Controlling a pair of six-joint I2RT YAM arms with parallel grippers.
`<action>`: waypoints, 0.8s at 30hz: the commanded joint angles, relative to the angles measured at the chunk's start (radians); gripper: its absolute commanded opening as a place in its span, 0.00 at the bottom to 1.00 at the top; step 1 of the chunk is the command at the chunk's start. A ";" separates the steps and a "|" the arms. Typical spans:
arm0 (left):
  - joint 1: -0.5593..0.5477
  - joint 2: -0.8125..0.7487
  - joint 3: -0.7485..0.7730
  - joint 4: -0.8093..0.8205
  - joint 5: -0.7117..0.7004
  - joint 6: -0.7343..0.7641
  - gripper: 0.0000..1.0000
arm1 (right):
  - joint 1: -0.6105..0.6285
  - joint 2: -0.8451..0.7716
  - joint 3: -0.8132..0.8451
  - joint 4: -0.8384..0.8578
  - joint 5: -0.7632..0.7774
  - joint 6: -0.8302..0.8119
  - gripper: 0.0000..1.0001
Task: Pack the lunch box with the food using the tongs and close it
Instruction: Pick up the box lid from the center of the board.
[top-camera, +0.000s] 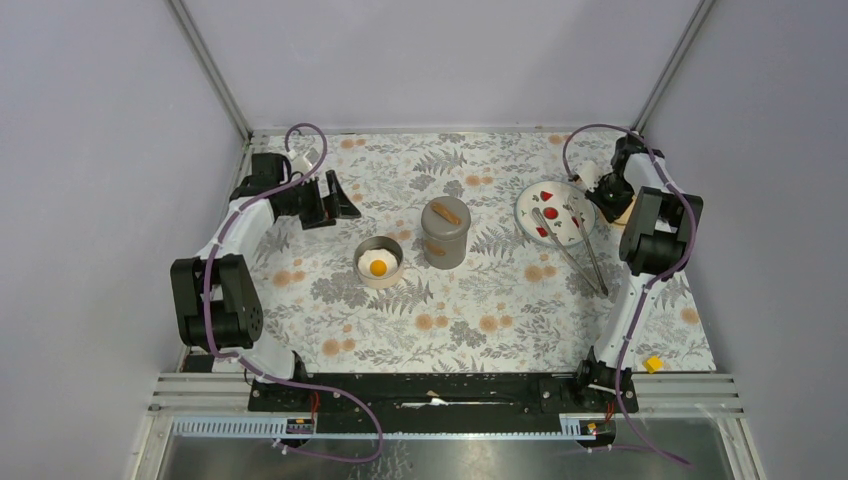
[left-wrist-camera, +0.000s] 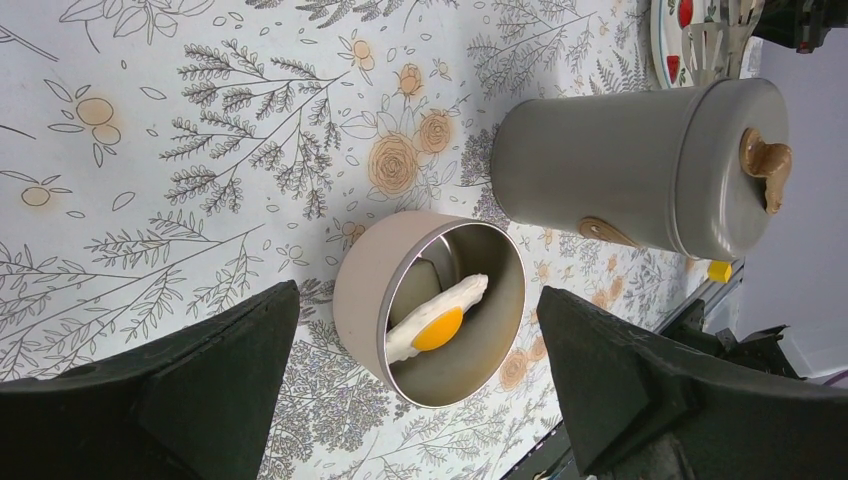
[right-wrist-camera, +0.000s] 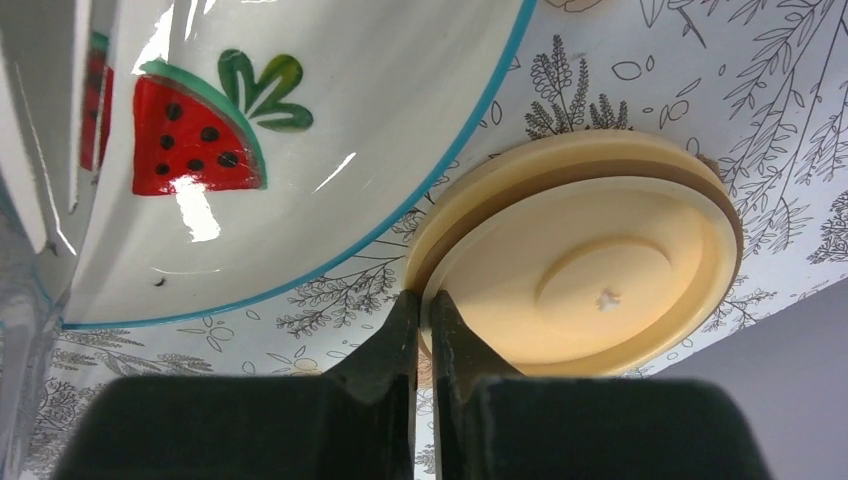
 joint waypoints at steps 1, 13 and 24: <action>0.002 -0.003 0.056 0.010 0.003 0.012 0.99 | 0.007 -0.015 0.017 -0.007 0.047 -0.007 0.03; 0.002 -0.014 0.122 -0.036 -0.012 0.058 0.99 | -0.017 -0.227 0.211 -0.205 -0.176 0.076 0.00; 0.003 -0.029 0.356 -0.221 -0.017 0.281 0.99 | 0.017 -0.186 0.880 -0.679 -0.694 0.301 0.00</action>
